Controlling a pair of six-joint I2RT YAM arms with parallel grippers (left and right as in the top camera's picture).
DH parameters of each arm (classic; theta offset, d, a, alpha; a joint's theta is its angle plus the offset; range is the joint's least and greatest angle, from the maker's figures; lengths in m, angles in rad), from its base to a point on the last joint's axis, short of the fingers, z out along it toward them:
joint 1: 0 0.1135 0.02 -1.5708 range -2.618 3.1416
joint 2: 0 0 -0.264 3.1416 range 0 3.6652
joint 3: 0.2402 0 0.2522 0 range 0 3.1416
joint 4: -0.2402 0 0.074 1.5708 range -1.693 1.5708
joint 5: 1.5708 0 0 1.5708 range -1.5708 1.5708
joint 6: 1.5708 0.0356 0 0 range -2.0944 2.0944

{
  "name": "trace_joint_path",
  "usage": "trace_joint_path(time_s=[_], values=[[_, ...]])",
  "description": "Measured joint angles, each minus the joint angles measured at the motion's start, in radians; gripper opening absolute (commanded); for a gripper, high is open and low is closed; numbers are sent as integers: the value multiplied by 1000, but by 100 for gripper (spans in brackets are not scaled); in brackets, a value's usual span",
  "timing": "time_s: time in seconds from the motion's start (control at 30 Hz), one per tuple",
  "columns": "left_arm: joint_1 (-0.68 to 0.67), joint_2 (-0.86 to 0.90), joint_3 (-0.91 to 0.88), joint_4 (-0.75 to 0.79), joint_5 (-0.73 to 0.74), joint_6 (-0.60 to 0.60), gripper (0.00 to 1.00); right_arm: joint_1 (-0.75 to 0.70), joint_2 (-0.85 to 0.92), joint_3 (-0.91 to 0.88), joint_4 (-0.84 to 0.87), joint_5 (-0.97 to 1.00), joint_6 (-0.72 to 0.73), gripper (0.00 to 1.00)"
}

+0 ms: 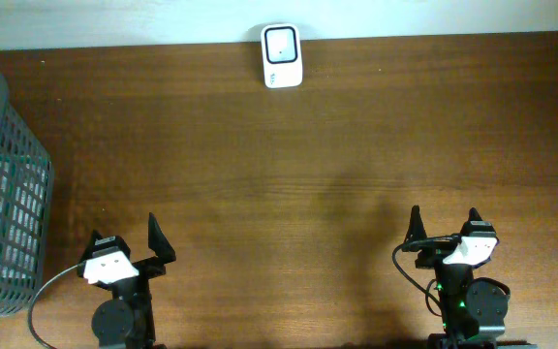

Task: Scan the item barcode

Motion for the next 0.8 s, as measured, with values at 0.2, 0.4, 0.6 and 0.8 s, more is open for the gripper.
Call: trace_joint_path(time_s=[0.2,0.4,0.6,0.8], values=[[-44,16,0,-6,0,327,99,-31,-1,0,4,63,-3,98],[-44,17,0,-6,0,407,99,-31,-1,0,4,72,-3,98],[-44,17,0,-6,0,424,99,-31,-1,0,4,73,-3,98],[-44,17,0,-6,0,425,99,-31,-1,0,4,73,-3,98]])
